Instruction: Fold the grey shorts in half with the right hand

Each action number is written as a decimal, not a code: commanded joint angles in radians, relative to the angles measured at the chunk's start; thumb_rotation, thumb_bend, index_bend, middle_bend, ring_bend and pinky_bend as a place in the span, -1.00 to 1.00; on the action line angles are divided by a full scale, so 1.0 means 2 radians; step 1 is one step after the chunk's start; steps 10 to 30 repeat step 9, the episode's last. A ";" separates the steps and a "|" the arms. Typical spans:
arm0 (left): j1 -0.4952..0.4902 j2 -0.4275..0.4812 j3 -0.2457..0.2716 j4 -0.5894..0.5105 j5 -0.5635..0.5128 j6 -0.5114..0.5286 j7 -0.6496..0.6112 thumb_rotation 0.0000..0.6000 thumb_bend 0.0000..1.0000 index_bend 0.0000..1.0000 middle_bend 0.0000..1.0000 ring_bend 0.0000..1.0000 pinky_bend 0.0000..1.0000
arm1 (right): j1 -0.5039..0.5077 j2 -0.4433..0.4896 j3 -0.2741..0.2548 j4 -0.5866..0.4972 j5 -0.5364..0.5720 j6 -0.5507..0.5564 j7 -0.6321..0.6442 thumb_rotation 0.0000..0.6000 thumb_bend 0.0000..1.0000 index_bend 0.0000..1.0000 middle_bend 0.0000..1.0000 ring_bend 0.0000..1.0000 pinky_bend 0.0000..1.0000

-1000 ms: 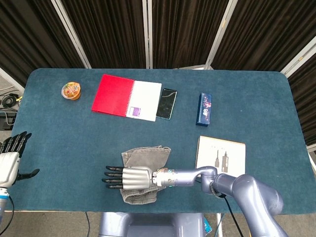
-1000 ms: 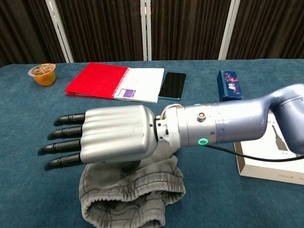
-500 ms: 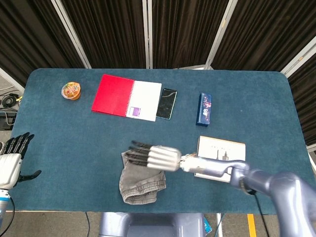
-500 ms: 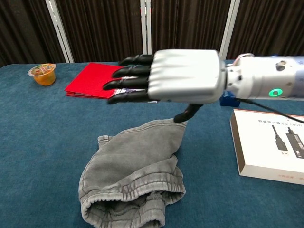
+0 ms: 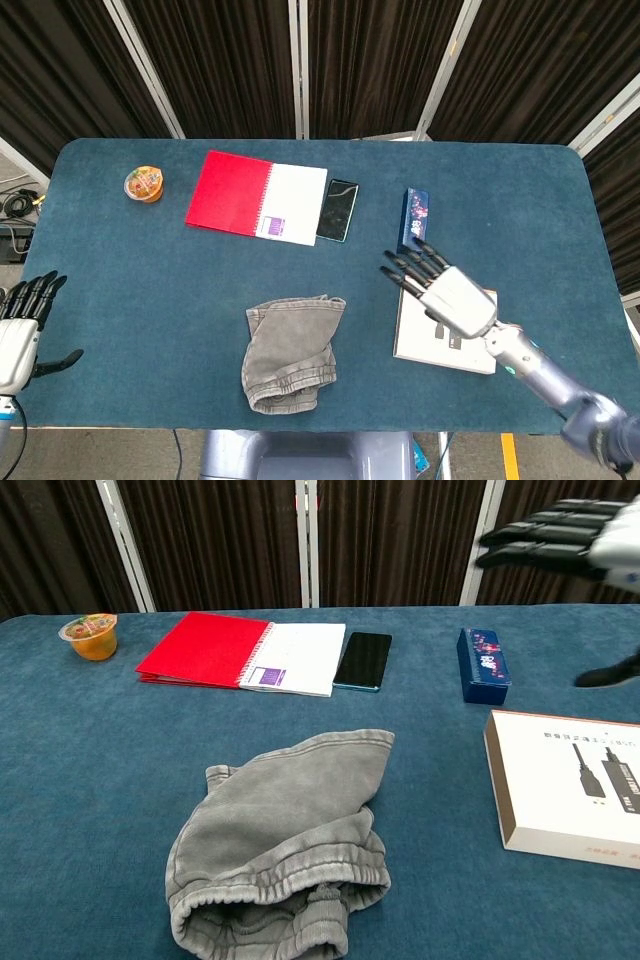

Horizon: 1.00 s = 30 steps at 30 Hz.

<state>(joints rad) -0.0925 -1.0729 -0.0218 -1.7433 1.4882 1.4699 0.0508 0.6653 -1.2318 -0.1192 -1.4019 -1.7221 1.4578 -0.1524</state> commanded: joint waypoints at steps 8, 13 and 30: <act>0.010 -0.003 0.004 0.006 0.016 0.020 -0.002 1.00 -1.00 -1.00 -1.00 -1.00 -1.00 | -0.158 0.053 -0.009 -0.184 0.140 0.082 0.006 1.00 -1.00 -1.00 -1.00 -1.00 -1.00; 0.010 -0.003 0.004 0.006 0.016 0.020 -0.001 1.00 -1.00 -1.00 -1.00 -1.00 -1.00 | -0.165 0.054 -0.010 -0.187 0.141 0.087 0.006 1.00 -1.00 -1.00 -1.00 -1.00 -1.00; 0.010 -0.003 0.004 0.006 0.016 0.020 -0.001 1.00 -1.00 -1.00 -1.00 -1.00 -1.00 | -0.165 0.054 -0.010 -0.187 0.141 0.087 0.006 1.00 -1.00 -1.00 -1.00 -1.00 -1.00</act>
